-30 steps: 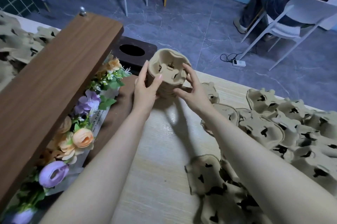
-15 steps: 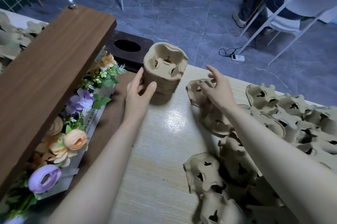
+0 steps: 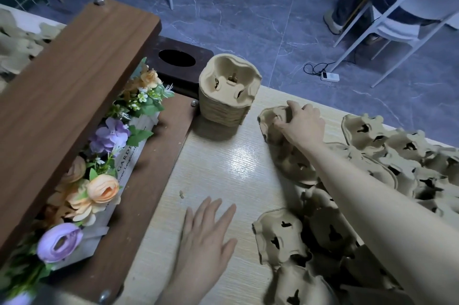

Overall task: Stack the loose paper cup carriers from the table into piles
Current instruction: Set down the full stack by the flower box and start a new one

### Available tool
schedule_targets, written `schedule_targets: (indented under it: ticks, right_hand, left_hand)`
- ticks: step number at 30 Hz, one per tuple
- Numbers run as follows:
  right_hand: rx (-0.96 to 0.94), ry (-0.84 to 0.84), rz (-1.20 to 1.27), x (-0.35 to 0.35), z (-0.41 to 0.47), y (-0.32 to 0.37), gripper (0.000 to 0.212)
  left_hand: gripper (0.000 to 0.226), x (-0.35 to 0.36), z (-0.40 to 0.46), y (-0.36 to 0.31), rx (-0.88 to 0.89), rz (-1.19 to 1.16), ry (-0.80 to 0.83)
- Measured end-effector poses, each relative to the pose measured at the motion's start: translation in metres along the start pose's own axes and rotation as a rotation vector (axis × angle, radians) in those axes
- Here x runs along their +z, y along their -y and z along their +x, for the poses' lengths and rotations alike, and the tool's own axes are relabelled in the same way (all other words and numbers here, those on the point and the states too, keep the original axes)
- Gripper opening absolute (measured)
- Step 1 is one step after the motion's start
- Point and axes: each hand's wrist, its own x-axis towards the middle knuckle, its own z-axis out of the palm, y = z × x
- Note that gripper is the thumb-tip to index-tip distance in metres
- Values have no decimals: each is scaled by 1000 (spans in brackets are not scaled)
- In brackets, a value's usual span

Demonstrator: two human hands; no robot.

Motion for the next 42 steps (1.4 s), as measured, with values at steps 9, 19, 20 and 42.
schedule_targets:
  ticks: [9, 19, 20, 42]
  right_hand:
    - [-47, -233, 246, -33, -26, -3, 53]
    - [79, -186, 1082, -64, -166, 7, 50]
    - [105, -143, 1178, -58, -183, 7, 51]
    - [144, 65, 1318, -2, -377, -22, 40]
  left_hand:
    - [70, 0, -2, -1, -10, 168, 176]
    - [36, -51, 6, -41, -366, -842, 55]
    - [31, -60, 5, -49, -443, -1049, 64]
    - [44, -66, -76, -53, -705, -1679, 88]
